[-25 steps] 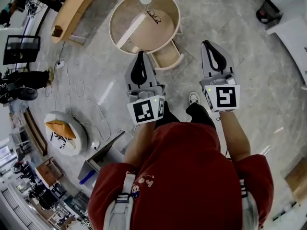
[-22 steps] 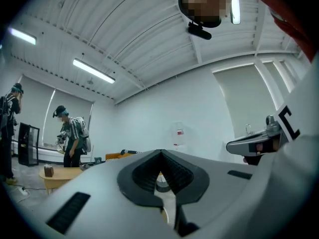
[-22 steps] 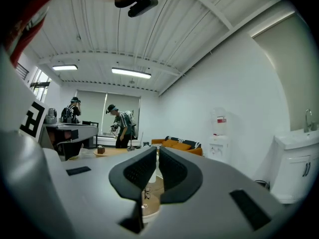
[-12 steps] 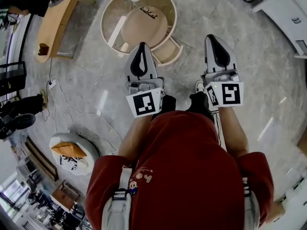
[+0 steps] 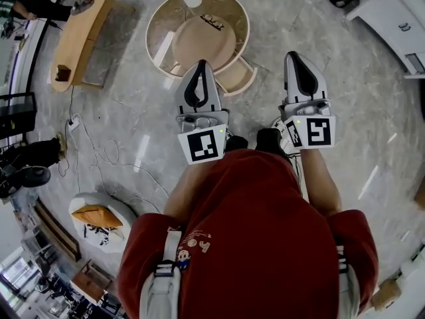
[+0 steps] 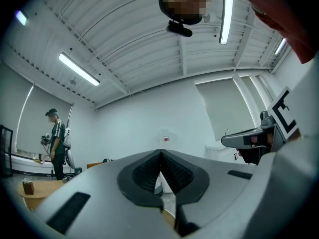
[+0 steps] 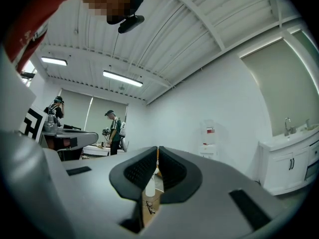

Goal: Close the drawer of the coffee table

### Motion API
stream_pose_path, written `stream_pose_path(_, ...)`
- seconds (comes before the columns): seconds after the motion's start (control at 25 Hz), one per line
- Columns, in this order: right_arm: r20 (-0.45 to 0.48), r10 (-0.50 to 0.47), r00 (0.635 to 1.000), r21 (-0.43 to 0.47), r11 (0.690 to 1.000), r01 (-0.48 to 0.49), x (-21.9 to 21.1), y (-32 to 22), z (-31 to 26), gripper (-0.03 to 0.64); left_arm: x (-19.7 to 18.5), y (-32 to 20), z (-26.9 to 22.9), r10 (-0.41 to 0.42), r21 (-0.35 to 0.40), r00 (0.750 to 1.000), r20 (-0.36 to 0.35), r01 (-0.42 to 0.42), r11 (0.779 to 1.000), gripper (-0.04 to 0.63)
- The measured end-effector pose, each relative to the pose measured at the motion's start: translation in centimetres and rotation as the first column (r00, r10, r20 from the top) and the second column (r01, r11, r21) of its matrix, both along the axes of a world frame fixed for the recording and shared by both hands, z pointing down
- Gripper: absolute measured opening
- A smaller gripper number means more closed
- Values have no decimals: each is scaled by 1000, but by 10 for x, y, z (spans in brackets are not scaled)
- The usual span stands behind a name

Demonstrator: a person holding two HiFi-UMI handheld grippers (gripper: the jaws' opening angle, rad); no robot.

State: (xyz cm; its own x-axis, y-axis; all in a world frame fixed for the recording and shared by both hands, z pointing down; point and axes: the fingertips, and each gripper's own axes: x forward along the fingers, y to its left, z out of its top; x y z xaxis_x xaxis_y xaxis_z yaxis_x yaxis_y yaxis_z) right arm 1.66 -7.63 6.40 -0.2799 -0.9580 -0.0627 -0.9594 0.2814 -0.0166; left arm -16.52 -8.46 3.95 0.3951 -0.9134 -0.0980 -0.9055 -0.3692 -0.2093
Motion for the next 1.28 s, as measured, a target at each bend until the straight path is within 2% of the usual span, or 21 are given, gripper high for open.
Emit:
stream_pose_path(0.32, -32, -27, 999, -21, 999, 27, -8, -8, 23, 23, -1, -10, 27, -26, -24, 1000, -8, 26, 999, 12)
stream_pose_path(0.52, -5, -46, 999, -66, 997, 46, 0, -14, 60, 23, 17, -15, 47, -21, 6, 1000, 1, 21, 1000, 12)
stream_pose_path(0.68, 27, -61, 998, -109, 992, 64, 8, -23, 95, 23, 31, -22, 73, -3, -10, 1000, 10, 3, 1000, 12)
stream_pose_path(0.8, 40, -60, 997, -139, 988, 65, 16, -26, 133, 23, 39, -23, 109, 6, -44, 1000, 30, -5, 999, 12)
stream_pose_path(0.96, 33, -58, 998, -207, 976, 64, 16, -35, 196, 21, 33, -26, 172, 3, -135, 999, 40, 2, 991, 12)
stream_pose_path(1.28, 28, -67, 997, -309, 948, 73, 0, -33, 364, 21, 28, -27, 324, 27, -213, 999, 22, -22, 977, 12)
